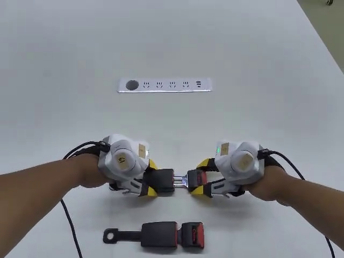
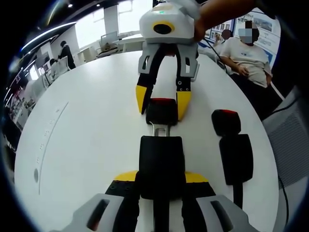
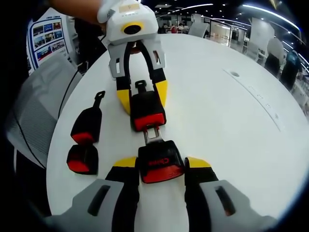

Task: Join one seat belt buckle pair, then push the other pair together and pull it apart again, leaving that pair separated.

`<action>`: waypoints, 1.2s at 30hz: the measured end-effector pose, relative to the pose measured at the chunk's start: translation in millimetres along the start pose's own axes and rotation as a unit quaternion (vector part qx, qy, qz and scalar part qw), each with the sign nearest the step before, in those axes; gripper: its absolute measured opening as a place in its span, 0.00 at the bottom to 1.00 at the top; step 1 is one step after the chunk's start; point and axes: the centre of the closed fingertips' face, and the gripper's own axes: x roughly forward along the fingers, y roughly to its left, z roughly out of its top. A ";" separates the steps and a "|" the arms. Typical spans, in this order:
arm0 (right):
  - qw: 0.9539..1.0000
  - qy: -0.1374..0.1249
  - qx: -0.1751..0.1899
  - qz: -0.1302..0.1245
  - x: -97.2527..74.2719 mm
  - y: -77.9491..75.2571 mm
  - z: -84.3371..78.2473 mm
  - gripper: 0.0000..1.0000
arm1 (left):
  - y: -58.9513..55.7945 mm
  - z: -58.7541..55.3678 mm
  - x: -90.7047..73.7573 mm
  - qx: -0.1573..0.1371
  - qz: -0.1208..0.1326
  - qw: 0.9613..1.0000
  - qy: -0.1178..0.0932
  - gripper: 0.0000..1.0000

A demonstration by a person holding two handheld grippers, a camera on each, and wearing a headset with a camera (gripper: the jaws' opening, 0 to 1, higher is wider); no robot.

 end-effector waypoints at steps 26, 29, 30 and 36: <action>1.000 0.008 0.007 -0.003 -42.8 -11.3 -40.7 0.35 | -0.5 -1.8 0.7 0.001 -0.004 1.000 0.004 0.34; 1.000 0.010 0.009 -0.004 -48.2 -14.0 -46.3 0.35 | -0.5 -1.6 0.7 0.001 -0.004 1.000 0.004 0.34; 1.000 0.011 0.009 -0.005 -49.0 -14.4 -47.5 0.35 | -0.5 -1.7 0.7 0.001 -0.004 1.000 0.004 0.34; 1.000 0.016 0.017 -0.013 -55.9 -22.8 -60.7 0.35 | 0.2 -2.4 1.0 -0.003 -0.004 1.000 0.005 0.34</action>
